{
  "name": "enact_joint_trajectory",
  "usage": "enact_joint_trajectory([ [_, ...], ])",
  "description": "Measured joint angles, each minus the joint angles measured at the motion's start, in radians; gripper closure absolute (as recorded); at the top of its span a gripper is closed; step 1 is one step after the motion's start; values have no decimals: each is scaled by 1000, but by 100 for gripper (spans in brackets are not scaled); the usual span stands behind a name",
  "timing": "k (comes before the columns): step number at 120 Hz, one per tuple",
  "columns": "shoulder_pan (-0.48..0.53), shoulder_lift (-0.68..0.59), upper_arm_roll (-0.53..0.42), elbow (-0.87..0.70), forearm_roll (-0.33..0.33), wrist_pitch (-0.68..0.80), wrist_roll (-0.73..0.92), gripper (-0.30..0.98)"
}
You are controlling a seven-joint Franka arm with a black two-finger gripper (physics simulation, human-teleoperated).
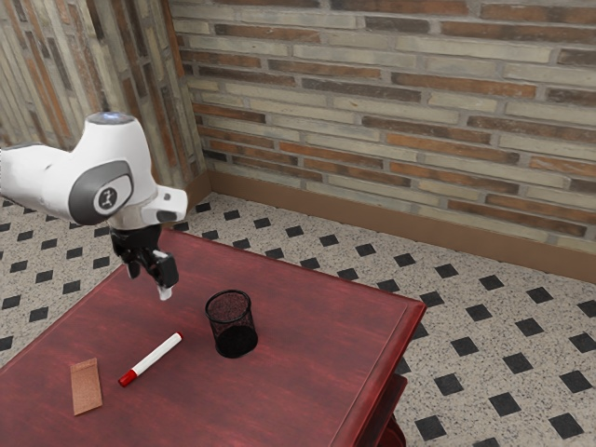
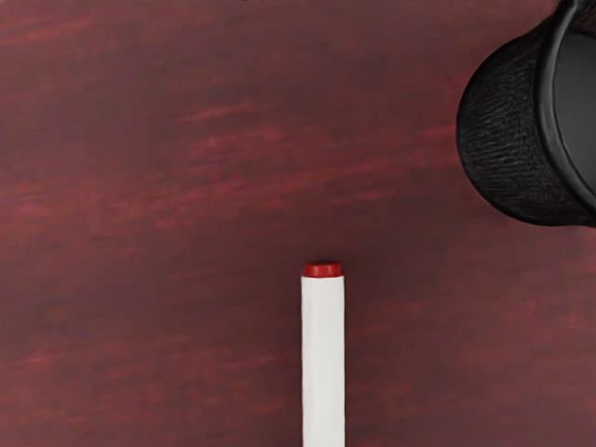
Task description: Put the marker into the pen holder.
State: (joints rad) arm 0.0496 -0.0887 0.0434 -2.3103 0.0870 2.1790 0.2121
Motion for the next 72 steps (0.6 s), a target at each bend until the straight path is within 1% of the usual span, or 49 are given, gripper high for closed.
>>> enact_joint_trajectory([
  [6,1,36,2,-3,1,41,-31,4],
  [21,2,95,4,-6,2,110,-97,27],
  [32,3,140,4,-4,3,142,-130,36],
  [47,9,172,4,-7,6,171,-155,43],
  [72,1,189,4,-40,9,194,-150,46],
])
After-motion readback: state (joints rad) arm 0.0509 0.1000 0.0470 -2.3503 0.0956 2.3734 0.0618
